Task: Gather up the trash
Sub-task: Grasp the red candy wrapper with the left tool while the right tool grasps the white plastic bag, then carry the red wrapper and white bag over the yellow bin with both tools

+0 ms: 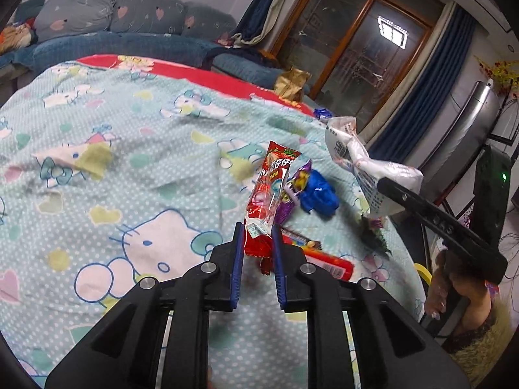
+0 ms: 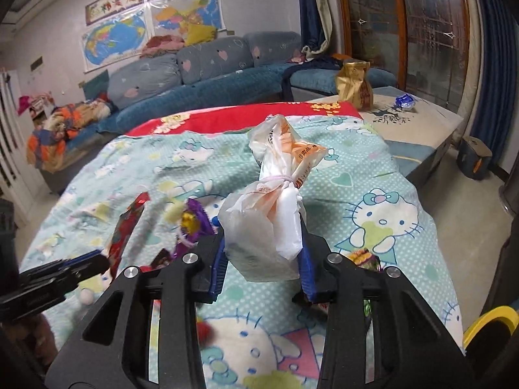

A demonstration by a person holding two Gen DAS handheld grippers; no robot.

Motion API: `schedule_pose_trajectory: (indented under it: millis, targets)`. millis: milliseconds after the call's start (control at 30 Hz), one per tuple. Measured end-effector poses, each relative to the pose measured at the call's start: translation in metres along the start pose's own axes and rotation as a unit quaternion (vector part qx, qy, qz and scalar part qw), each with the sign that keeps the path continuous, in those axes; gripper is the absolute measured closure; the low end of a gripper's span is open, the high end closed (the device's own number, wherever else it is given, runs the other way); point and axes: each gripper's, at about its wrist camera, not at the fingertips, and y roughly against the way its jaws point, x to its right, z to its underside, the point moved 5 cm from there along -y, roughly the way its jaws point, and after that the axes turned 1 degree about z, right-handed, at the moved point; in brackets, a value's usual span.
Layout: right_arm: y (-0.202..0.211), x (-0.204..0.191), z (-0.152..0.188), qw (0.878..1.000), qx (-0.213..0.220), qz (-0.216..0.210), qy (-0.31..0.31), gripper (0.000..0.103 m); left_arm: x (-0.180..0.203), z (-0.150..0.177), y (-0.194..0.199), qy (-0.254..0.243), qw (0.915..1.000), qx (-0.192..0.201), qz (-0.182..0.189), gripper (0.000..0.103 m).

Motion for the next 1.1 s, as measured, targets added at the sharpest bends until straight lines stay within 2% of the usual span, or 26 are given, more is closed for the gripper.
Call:
schedule_pose_trajectory:
  millis: [600, 1100]
  targets:
    - [0.060, -0.009, 0.022, 1.000, 0.017, -0.017, 0.002, 0.073, 0.042, -0.003, 0.019, -0.051, 0.9980, 0.028, 0.023, 0.087]
    - [0.090, 0.009, 0.034, 1.000, 0.026, -0.007, -0.005, 0.073, 0.071, 0.002, 0.025, -0.087, 0.9949, 0.032, 0.040, 0.087]
